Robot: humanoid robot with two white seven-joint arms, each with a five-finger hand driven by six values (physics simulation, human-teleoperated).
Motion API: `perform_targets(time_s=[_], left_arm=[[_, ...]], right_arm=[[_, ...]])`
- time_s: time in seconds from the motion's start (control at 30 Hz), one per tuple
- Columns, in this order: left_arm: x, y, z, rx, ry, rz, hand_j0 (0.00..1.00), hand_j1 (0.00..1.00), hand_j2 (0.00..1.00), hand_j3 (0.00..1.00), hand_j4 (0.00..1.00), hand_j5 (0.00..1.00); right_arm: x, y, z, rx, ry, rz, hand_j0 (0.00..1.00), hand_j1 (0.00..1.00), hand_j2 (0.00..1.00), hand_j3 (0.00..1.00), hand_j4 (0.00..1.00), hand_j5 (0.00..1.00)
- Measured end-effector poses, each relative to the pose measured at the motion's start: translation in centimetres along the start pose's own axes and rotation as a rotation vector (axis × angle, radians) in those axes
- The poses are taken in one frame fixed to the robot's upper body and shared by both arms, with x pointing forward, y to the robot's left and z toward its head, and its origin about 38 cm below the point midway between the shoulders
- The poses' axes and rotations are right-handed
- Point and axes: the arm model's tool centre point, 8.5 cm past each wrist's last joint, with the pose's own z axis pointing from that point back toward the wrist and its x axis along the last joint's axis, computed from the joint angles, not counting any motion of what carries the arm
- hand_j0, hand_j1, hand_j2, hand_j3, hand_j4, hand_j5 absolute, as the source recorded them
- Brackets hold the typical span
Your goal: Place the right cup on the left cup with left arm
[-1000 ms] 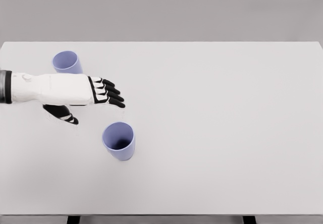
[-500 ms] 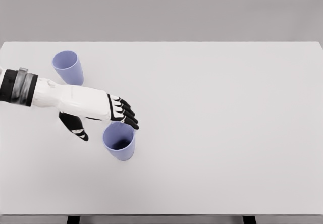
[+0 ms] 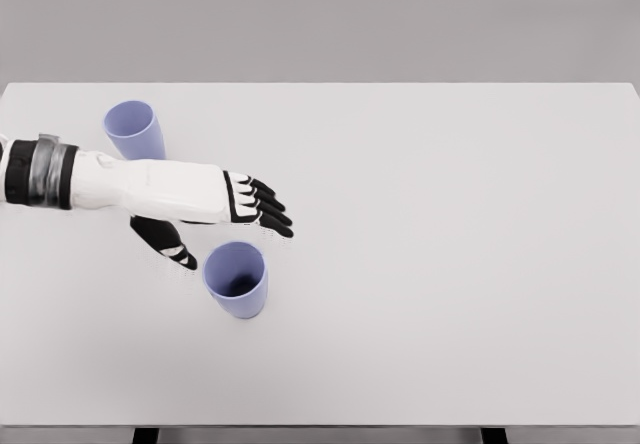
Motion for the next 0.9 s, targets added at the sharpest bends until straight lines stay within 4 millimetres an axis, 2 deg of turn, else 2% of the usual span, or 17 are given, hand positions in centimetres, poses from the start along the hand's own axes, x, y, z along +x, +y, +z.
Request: perform_targets(time_s=[0.13,0.3,0.47,0.53,0.7,0.9], left_arm=[[0.1,1.4,0.4,0.03,0.007,-0.03,1.0,1.0,1.0,1.0,1.0,1.0],[0.1,1.6,0.6,0.036,0.012,-0.035,1.0,1.0,1.0,1.0,1.0,1.0],[-0.4,-0.2,1.4,0.012,0.046,-0.016,1.0,1.0,1.0,1.0,1.0,1.0],[-0.4,-0.2,1.6,0.011,0.052,-0.024,1.0,1.0,1.0,1.0,1.0,1.0],[-0.6,-2.6,1.0,-0.009,0.046,0.016,1.0,1.0,1.0,1.0,1.0,1.0],[-0.5,-2.2,0.7,0.004,0.04,0.004,1.0,1.0,1.0,1.0,1.0,1.0]], right_arm=[[0.0,0.0,0.0,0.0,0.0,0.0,1.0,1.0,1.0,1.0,1.0,1.0],[0.0,0.0,0.0,0.0,0.0,0.0,1.0,1.0,1.0,1.0,1.0,1.0],[0.0,0.0,0.0,0.0,0.0,0.0,1.0,1.0,1.0,1.0,1.0,1.0],[0.0,0.0,0.0,0.0,0.0,0.0,1.0,1.0,1.0,1.0,1.0,1.0],[0.0,0.0,0.0,0.0,0.0,0.0,1.0,1.0,1.0,1.0,1.0,1.0],[0.0,0.0,0.0,0.0,0.0,0.0,1.0,1.0,1.0,1.0,1.0,1.0]])
